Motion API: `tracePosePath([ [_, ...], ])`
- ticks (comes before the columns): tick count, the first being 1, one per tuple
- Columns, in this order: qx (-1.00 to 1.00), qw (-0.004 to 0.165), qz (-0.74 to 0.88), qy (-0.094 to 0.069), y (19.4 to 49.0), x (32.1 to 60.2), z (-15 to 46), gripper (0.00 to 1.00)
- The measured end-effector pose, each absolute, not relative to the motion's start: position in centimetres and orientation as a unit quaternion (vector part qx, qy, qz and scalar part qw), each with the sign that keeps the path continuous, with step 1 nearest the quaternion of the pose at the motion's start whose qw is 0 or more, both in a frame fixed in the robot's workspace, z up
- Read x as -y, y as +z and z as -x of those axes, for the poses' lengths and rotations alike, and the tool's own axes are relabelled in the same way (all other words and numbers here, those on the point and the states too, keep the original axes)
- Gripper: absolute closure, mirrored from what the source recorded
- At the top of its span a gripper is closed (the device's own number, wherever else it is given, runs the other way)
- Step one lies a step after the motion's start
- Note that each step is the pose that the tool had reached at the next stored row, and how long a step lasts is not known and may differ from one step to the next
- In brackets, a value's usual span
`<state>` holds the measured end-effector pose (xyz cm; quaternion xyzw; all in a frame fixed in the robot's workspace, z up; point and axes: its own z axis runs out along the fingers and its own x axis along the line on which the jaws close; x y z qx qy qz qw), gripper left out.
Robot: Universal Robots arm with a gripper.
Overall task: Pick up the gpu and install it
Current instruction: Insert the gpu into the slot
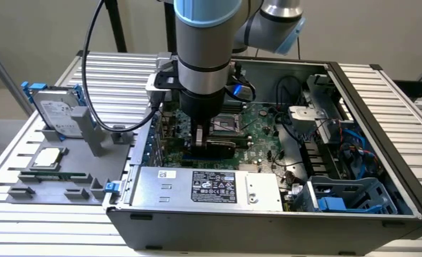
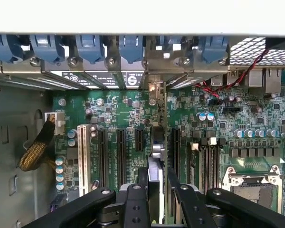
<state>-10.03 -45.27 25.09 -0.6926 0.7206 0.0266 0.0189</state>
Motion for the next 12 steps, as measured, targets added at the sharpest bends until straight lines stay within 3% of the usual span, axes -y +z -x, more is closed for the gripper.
tracePosePath([
  [12, -0.721, 0.015, 0.693, 0.03, 25.07, 44.86, 10.01, 1.0],
])
